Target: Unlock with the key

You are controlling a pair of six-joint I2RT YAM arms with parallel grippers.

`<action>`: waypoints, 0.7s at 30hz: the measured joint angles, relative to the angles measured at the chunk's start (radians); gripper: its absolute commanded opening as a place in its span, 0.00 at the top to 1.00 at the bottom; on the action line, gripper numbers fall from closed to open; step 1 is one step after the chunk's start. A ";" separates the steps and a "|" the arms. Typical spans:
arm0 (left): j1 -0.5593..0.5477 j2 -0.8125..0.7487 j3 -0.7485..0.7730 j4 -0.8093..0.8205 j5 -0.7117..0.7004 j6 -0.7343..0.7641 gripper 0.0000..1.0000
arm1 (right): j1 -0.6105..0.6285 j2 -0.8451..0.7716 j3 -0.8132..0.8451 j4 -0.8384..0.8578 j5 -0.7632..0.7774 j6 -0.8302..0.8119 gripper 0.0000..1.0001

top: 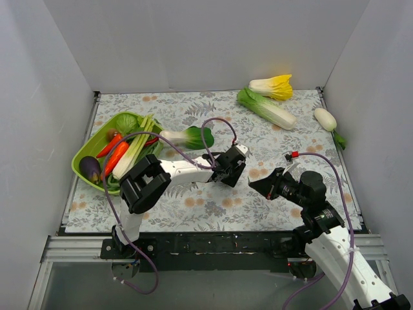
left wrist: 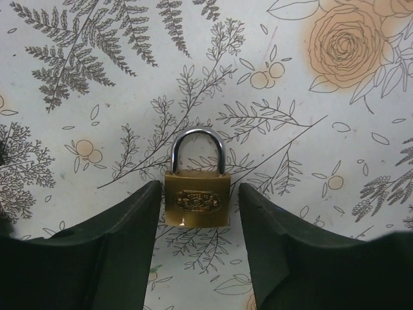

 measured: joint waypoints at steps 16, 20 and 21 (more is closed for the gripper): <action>0.013 -0.024 -0.040 0.060 0.030 -0.256 1.00 | 0.000 -0.030 -0.074 0.007 0.033 -0.059 0.99; 0.022 -0.072 -0.127 0.156 0.085 -0.461 1.00 | 0.003 -0.019 -0.154 0.043 0.035 -0.060 0.99; 0.022 -0.086 -0.152 0.177 0.101 -0.513 1.00 | 0.009 -0.014 -0.178 0.054 0.041 -0.060 0.99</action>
